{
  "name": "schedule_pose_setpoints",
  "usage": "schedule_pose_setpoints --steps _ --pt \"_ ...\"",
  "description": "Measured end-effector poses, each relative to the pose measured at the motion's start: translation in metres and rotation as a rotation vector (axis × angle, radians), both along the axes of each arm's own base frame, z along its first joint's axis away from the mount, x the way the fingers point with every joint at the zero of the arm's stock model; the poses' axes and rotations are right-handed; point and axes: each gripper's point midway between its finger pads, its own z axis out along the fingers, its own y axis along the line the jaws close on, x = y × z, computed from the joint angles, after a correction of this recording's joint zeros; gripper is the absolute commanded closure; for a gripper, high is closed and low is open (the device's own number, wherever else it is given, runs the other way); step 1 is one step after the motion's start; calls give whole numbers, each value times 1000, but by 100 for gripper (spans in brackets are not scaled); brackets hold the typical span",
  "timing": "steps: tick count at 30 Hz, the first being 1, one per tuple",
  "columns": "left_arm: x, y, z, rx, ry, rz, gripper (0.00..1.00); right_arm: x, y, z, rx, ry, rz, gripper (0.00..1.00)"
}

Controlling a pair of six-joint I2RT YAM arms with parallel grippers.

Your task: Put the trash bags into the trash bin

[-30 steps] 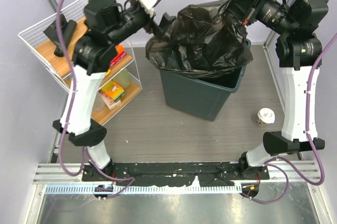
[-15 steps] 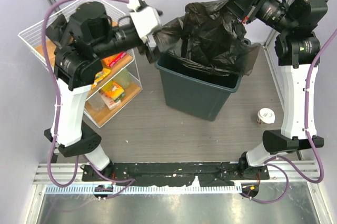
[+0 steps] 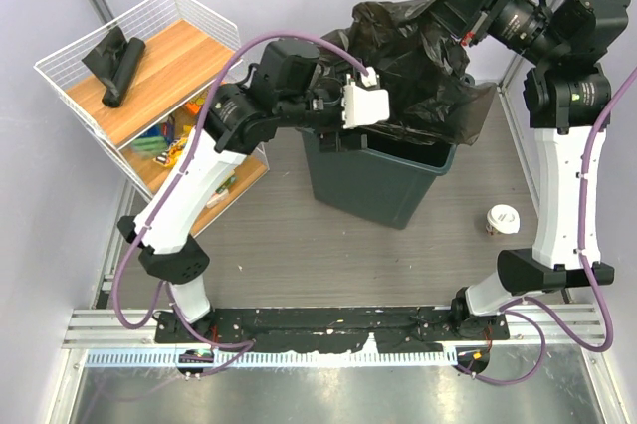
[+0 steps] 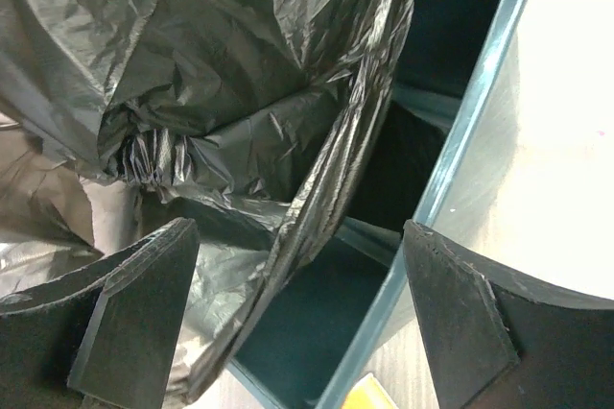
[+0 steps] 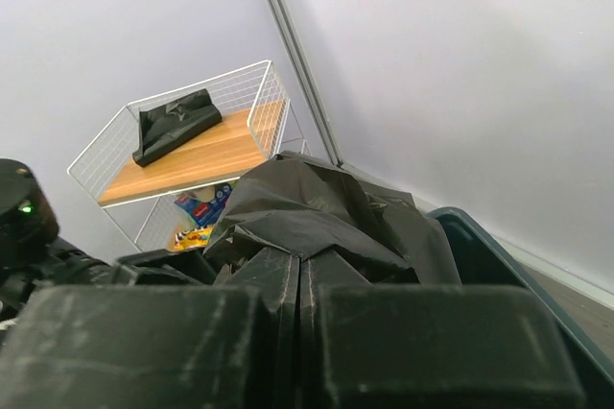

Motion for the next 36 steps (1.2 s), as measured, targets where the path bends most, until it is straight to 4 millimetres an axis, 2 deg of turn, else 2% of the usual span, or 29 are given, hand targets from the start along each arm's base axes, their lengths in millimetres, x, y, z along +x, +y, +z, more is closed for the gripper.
schedule_pose_setpoints --steps 8,16,18,20,22,23,27,30,36 --pt "18 -6 -18 71 -50 16 17 -8 0 5 -1 -17 12 99" --pt "25 -12 -38 124 -48 9 37 -9 -4 9 -2 -29 5 99" --pt "27 -14 -42 132 -41 7 48 -10 -5 11 0 -33 3 99" --pt "28 -17 -47 139 -32 3 67 -10 -6 12 0 -37 0 99" --pt "28 -19 -53 150 -18 -4 93 -10 -7 12 0 -37 -3 99" --pt "28 -20 -55 151 -8 -4 100 -10 -8 12 0 -36 -4 99" --pt "21 -20 -60 164 17 -22 100 -7 -16 11 -3 -34 -18 99" --pt "10 -18 -56 155 28 -40 100 1 -31 6 -8 -23 -54 99" --pt "-21 3 -25 101 16 -73 100 16 -61 -13 -16 36 -116 99"
